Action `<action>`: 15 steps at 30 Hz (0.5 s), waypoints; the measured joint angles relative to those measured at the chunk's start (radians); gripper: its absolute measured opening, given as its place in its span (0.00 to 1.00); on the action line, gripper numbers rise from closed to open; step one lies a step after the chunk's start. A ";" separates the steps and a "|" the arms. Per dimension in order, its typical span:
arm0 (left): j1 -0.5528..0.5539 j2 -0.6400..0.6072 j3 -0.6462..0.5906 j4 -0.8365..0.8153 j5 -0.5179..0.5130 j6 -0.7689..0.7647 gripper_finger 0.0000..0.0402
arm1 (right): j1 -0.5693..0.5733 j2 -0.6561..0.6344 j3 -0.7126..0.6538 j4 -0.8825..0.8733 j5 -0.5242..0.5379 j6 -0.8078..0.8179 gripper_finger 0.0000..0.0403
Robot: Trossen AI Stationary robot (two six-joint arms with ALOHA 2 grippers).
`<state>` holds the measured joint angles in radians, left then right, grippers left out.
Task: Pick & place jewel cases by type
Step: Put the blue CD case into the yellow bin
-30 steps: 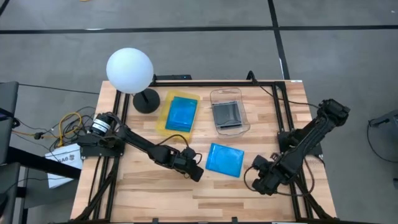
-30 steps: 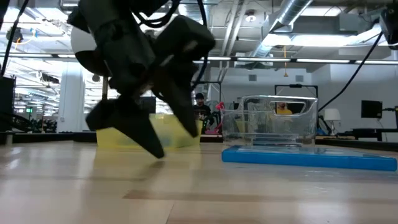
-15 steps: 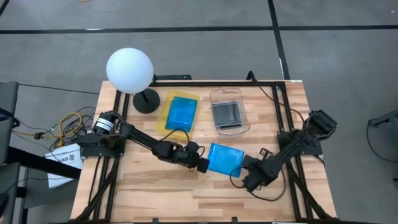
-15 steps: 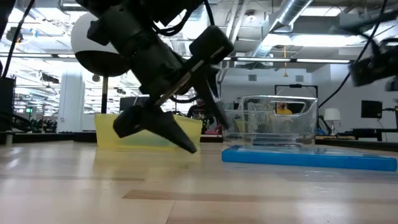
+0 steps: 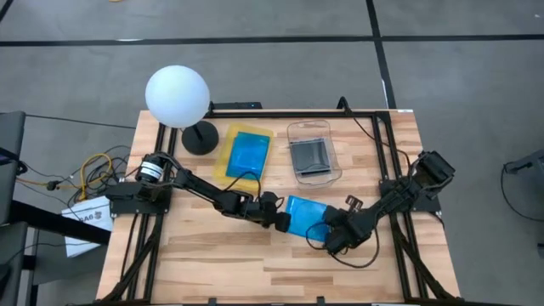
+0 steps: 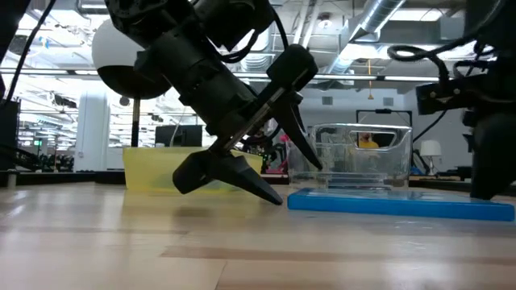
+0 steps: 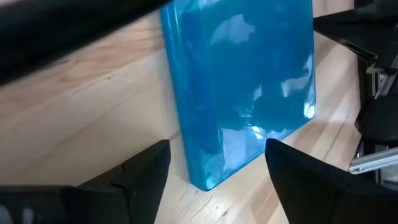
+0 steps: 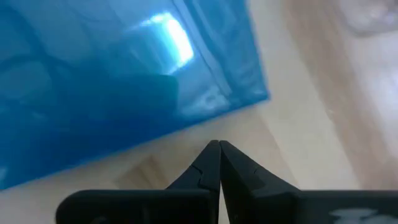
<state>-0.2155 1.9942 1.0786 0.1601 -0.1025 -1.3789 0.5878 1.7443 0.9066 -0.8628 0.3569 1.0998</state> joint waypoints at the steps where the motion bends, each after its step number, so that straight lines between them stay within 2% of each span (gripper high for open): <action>1: 0.004 0.000 0.000 0.001 0.008 0.007 0.65 | -0.012 0.000 0.000 0.031 0.007 -0.021 0.00; 4: 0.014 0.000 0.000 -0.001 0.038 0.008 0.65 | -0.050 -0.001 -0.003 0.103 0.007 -0.094 0.00; 9: 0.015 0.001 0.000 -0.004 0.032 0.030 0.65 | -0.092 -0.003 0.004 0.233 0.016 -0.113 0.00; 15: 0.015 0.002 0.000 -0.003 0.026 0.050 0.65 | -0.119 -0.001 0.000 0.351 -0.009 -0.218 0.00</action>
<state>-0.2008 1.9957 1.0782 0.1570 -0.0769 -1.3290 0.4686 1.7432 0.9070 -0.5119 0.3483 0.8818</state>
